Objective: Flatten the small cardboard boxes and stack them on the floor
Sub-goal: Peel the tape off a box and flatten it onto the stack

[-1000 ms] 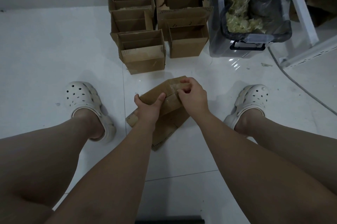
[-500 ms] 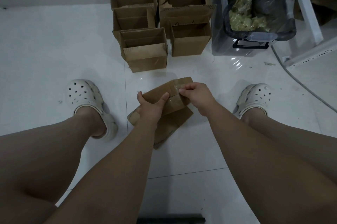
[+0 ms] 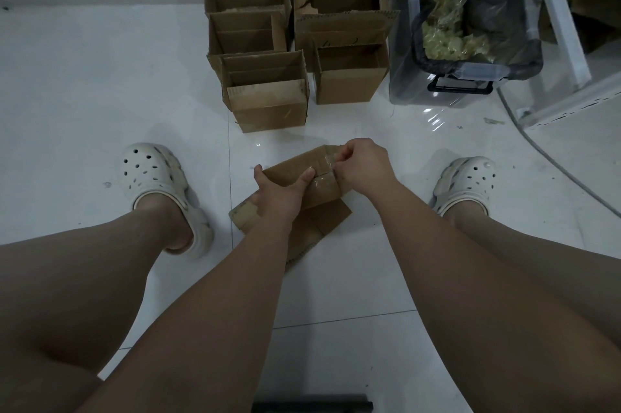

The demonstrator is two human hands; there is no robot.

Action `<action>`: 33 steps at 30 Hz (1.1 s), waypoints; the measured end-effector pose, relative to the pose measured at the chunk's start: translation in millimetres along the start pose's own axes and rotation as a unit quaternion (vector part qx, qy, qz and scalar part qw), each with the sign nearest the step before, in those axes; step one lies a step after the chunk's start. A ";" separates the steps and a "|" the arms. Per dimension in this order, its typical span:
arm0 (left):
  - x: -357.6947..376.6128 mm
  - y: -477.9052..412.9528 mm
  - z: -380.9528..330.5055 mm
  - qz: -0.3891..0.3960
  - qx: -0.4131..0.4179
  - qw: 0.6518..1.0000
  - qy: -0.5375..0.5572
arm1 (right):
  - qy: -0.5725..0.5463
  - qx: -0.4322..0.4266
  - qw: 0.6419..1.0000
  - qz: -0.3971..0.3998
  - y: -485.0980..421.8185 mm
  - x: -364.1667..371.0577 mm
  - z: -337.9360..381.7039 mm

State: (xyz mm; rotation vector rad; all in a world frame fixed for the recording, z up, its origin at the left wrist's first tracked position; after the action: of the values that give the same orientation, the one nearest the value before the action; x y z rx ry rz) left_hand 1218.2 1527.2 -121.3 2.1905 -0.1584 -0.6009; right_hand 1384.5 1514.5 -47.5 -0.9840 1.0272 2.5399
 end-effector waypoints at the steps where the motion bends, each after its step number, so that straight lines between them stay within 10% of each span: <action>1: 0.2 0.4 -0.2 -0.001 -0.001 1.000 -0.003 | -0.002 0.007 1.000 0.005 -0.2 -0.5 0.1; 12: -7.6 10.5 -20.0 -0.103 0.107 0.980 -0.134 | -0.160 0.124 0.977 0.059 5.2 15.9 -26.9; 18: -0.8 35.4 -35.4 -0.178 0.327 0.883 -0.288 | -0.307 0.178 0.934 0.047 8.9 23.6 -42.8; 24: 24.0 45.6 -26.1 -0.057 0.429 0.825 -0.363 | -0.348 0.181 0.920 0.018 6.1 20.7 -39.9; 33: 31.3 34.8 -34.6 -0.011 0.375 0.824 -0.425 | -0.347 0.144 0.926 -0.029 0.6 18.4 -32.4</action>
State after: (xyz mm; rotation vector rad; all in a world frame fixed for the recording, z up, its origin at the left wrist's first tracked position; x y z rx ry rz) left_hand 1265.1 1519.5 -87.8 2.4561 -0.9806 -1.7392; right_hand 1386.8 1491.2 -76.5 -0.0093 1.0604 2.2965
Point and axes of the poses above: each hand's wrist, its own y-axis away from the middle knuckle, its own x-axis out of the palm, z = x × y, the point moved 5 cm from there along -y, towards the middle knuckle, and after that the axes turned 3 degrees about z, right-handed, at the moved point
